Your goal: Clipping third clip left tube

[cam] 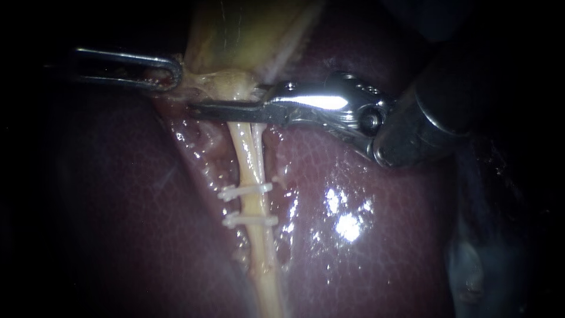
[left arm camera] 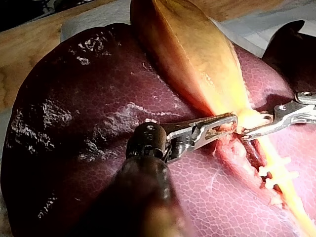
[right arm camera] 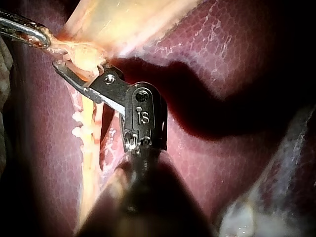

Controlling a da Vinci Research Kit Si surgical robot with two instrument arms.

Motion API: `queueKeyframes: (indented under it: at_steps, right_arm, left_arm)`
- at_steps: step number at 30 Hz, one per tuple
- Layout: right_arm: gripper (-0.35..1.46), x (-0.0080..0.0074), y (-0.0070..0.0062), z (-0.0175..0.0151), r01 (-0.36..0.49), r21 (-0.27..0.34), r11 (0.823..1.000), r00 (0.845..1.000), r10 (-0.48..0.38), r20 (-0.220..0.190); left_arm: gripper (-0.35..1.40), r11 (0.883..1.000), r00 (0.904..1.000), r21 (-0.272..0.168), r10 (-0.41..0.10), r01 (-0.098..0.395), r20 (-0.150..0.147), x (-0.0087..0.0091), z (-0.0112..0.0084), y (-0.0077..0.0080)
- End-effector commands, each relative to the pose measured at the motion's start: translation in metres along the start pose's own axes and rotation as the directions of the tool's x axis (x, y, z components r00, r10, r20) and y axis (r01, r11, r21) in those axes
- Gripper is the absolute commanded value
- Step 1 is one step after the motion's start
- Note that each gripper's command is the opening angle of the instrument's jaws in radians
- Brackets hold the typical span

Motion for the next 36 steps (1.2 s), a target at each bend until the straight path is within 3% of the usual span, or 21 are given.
queueKeyframes:
  at_steps: [1,4,8,15,18,22,27,32,36]
  right_arm:
    - [0.11,0.0000,0.0000,0.0000,0.000,0.000,1.000,1.000,0.000,0.000]
    - [0.18,0.0000,0.0000,0.0000,0.000,0.000,1.000,1.000,0.000,0.000]
    - [0.45,-0.0001,0.0000,0.0006,0.012,0.003,1.000,1.000,-0.012,0.001]
    - [0.50,-0.0015,-0.0006,0.0019,0.023,0.173,0.985,0.998,-0.033,0.053]
    - [0.50,-0.0026,-0.0012,0.0021,0.028,0.262,0.965,0.996,-0.050,0.079]
    - [0.50,-0.0040,-0.0019,0.0021,-0.024,0.390,0.921,0.995,-0.015,0.097]
    - [0.50,-0.0040,-0.0023,0.0021,-0.065,0.475,0.877,0.995,0.024,0.093]
    - [0.49,-0.0036,-0.0030,0.0018,-0.094,0.517,0.851,0.994,0.052,0.095]
    - [0.49,-0.0033,-0.0036,0.0014,-0.130,0.487,0.864,0.991,0.094,0.098]
  left_arm:
    - [-0.35,1.000,1.0000,0.000,0.000,0.000,0.000,0.0000,0.0000,0.0000]
    - [-0.35,1.000,1.0000,0.000,0.000,0.000,0.000,0.0000,0.0000,0.0000]
    - [-0.35,1.000,1.0000,0.000,0.000,0.000,0.000,0.0000,0.0000,0.0000]
    - [-0.35,1.000,1.0000,0.001,0.000,0.000,0.000,0.0000,-0.0002,0.0000]
    - [-0.35,1.000,1.0000,0.001,0.000,0.000,0.000,0.0000,-0.0002,0.0000]
    - [-0.35,1.000,1.0000,0.001,0.000,0.000,0.000,0.0001,-0.0002,0.0001]
    - [-0.35,1.000,1.0000,0.001,0.001,-0.001,0.000,0.0001,-0.0002,0.0001]
    - [-0.35,1.000,1.0000,0.002,-0.004,0.004,0.000,0.0002,-0.0001,0.0003]
    - [-0.35,1.000,1.0000,0.001,-0.004,0.004,0.000,0.0003,-0.0001,0.0003]
